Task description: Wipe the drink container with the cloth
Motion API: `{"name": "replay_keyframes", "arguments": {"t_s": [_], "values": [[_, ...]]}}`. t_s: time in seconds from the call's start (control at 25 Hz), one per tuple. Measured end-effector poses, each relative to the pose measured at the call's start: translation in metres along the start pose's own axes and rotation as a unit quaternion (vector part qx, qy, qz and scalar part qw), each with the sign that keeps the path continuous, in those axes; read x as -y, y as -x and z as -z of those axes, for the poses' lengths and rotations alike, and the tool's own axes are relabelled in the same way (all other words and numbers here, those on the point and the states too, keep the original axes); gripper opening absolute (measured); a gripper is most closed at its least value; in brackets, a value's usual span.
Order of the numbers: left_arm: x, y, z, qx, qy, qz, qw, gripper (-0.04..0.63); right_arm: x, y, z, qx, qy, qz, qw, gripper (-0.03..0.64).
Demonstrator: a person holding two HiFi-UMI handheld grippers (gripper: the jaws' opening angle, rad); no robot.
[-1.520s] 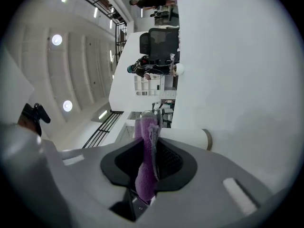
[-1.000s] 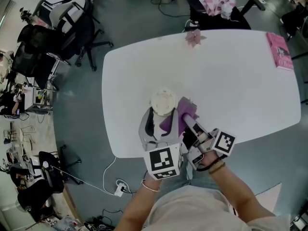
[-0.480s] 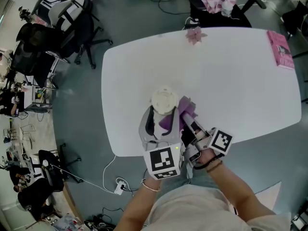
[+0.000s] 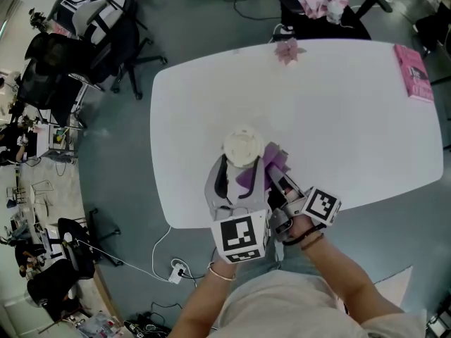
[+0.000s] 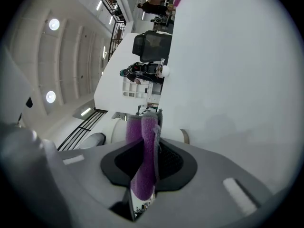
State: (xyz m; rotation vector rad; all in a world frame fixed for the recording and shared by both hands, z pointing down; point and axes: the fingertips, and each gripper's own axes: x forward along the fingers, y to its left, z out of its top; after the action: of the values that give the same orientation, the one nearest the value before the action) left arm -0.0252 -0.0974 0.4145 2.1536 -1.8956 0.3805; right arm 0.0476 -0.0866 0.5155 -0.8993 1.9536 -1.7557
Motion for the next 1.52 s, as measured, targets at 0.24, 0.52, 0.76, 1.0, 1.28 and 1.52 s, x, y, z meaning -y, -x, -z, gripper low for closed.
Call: {"name": "replay_keyframes", "arguments": {"t_s": [0.24, 0.52, 0.76, 1.0, 1.28, 1.52], "values": [[0.000, -0.002, 0.001, -0.001, -0.001, 0.000, 1.0000, 0.281, 0.031, 0.008, 0.011, 0.001, -0.065, 0.098, 0.993, 0.072], [0.000, -0.001, 0.000, -0.001, 0.000, 0.001, 1.0000, 0.281, 0.038, -0.002, 0.011, -0.001, -0.055, 0.103, 0.993, 0.072], [0.000, 0.000, 0.000, -0.001, -0.001, 0.002, 1.0000, 0.281, 0.049, -0.004, 0.013, -0.001, -0.047, 0.124, 0.991, 0.072], [0.001, 0.000, 0.004, -0.017, 0.005, 0.000, 0.9998, 0.279, 0.060, -0.005, 0.015, -0.002, -0.047, 0.143, 0.989, 0.072], [0.000, 0.000, 0.003, -0.011, 0.004, 0.001, 0.9999, 0.279, 0.069, -0.004, 0.015, 0.002, -0.047, 0.159, 0.986, 0.072], [0.001, 0.000, 0.005, -0.019, 0.005, 0.001, 0.9998, 0.279, 0.071, -0.004, 0.015, -0.002, -0.046, 0.168, 0.985, 0.072]]}}
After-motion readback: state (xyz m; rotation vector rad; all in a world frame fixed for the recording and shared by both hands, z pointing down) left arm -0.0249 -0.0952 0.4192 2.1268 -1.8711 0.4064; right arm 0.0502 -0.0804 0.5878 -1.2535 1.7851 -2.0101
